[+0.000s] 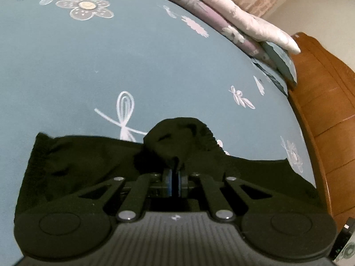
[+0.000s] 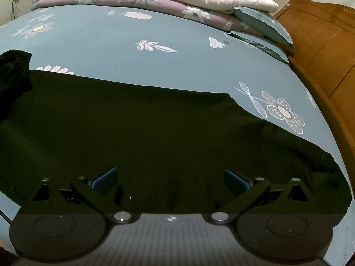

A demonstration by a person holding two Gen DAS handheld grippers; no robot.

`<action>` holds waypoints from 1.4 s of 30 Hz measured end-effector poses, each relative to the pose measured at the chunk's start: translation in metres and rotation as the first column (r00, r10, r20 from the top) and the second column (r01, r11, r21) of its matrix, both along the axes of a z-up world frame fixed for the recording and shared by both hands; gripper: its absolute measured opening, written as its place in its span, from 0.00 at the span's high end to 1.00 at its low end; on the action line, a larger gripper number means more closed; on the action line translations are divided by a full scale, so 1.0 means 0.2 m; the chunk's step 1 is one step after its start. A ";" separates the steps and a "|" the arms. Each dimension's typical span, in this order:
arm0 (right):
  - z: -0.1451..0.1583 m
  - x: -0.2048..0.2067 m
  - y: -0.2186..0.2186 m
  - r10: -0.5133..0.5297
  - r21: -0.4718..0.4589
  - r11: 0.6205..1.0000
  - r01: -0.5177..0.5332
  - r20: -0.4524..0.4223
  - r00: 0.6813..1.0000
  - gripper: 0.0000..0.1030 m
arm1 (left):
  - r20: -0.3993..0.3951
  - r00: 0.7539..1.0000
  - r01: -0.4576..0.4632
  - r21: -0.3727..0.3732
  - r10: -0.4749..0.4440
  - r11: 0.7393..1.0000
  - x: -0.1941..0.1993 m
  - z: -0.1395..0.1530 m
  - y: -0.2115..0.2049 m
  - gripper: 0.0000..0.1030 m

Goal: Fold clothes

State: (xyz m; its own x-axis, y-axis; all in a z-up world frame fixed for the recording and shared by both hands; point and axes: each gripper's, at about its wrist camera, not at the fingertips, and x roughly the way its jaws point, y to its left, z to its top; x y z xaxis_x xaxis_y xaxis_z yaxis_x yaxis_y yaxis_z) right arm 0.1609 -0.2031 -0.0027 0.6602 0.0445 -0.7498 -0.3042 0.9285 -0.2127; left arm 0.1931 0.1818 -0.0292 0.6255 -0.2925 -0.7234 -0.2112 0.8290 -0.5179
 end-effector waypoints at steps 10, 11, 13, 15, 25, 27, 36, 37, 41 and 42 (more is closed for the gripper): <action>-0.01 0.01 -0.02 -0.002 0.018 1.000 0.002 -0.001 1.000 0.00 | -0.077 0.997 -0.005 0.083 0.011 0.997 0.00 -0.06 0.02 0.83; -0.01 0.01 -0.03 -0.007 0.020 1.000 0.007 0.002 1.000 0.00 | -0.074 0.997 -0.005 0.102 0.013 0.995 0.00 -0.04 0.02 0.80; 0.00 0.02 -0.06 -0.025 0.030 0.999 0.025 0.008 1.000 0.00 | -0.071 0.997 -0.010 0.147 0.021 0.989 -0.01 0.00 0.04 0.74; 0.00 0.03 -0.10 -0.043 0.042 0.998 0.043 0.013 0.999 0.00 | -0.069 0.997 -0.021 0.195 0.035 0.981 -0.03 0.05 0.06 0.73; -0.17 0.12 -0.28 -0.123 0.190 0.972 0.137 -0.085 0.989 0.00 | 0.054 0.986 0.126 0.374 -0.158 0.919 0.03 0.31 -0.18 0.74; -0.20 0.10 -0.31 -0.122 0.232 0.964 0.133 -0.060 0.991 0.00 | 0.066 0.953 0.247 0.392 -0.294 0.886 0.11 0.31 -0.33 0.74; -0.03 0.00 -0.45 -0.152 0.367 0.918 0.150 -0.024 0.988 0.00 | 0.028 0.722 0.616 0.430 -0.692 0.660 0.58 0.11 -0.83 0.87; -0.01 -0.03 -0.47 -0.169 0.363 0.918 0.163 -0.014 0.985 0.00 | 0.015 0.700 0.638 0.436 -0.714 0.634 0.63 0.08 -0.86 0.87; 0.02 -0.18 -0.53 -0.266 0.324 0.912 0.251 0.002 0.964 0.00 | -0.036 0.629 0.706 0.443 -0.776 0.552 0.72 -0.03 -0.92 0.87; 0.01 -0.22 -0.54 -0.292 0.324 0.905 0.276 -0.001 0.957 0.00 | -0.045 0.615 0.718 0.443 -0.787 0.536 0.73 -0.05 -0.93 0.87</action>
State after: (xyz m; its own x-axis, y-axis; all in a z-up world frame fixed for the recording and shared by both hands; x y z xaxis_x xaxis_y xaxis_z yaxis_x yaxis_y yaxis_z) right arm 0.1161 -0.3117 -0.0004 0.7138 0.0807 -0.6957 -0.0147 0.9948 0.1003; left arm 0.3392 -0.0044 -0.0394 0.4095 -0.4288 -0.8052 0.6338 0.7686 -0.0870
